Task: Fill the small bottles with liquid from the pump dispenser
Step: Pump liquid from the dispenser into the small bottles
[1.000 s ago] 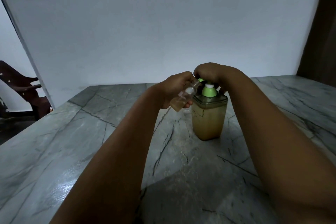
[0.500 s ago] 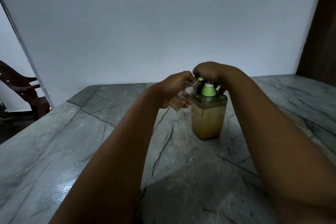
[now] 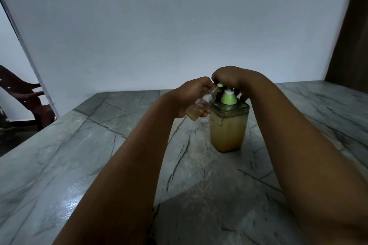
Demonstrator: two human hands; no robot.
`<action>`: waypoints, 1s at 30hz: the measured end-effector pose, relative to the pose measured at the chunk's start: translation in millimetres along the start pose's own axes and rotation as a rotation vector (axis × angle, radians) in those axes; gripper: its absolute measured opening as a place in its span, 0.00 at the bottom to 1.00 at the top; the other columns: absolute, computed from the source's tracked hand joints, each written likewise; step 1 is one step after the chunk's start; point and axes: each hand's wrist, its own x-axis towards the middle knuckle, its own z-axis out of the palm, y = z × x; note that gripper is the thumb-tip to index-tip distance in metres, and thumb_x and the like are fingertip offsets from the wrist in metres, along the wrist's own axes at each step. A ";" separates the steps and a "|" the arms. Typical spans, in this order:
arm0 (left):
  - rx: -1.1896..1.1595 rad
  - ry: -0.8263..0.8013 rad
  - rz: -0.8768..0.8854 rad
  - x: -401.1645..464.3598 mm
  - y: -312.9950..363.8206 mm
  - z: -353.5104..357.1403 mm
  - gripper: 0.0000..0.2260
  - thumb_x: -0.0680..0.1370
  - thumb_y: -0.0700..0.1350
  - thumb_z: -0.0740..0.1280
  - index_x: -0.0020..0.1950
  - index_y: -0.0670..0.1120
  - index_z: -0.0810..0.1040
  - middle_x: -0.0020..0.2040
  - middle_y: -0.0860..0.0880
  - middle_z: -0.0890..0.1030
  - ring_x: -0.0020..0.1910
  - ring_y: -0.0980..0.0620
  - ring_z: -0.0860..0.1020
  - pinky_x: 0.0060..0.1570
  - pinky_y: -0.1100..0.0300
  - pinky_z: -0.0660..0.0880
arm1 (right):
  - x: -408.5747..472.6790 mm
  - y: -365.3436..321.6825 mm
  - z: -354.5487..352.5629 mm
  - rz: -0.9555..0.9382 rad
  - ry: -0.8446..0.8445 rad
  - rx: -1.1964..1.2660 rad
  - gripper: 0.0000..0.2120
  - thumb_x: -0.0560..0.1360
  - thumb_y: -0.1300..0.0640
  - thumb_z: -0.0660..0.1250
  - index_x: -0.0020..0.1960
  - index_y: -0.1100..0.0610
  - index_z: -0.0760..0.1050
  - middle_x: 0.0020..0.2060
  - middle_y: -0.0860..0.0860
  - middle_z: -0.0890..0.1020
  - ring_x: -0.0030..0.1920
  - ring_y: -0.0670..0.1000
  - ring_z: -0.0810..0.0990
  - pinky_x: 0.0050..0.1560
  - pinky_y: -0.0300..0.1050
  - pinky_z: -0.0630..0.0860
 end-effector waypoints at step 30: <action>0.013 0.017 -0.007 1.6 -1.5 0.2 0.14 0.79 0.49 0.58 0.52 0.39 0.75 0.32 0.44 0.77 0.27 0.49 0.76 0.25 0.62 0.73 | -6.4 -1.1 -1.3 -0.020 0.029 0.026 0.13 0.77 0.64 0.52 0.34 0.58 0.60 0.31 0.55 0.65 0.30 0.53 0.62 0.33 0.40 0.64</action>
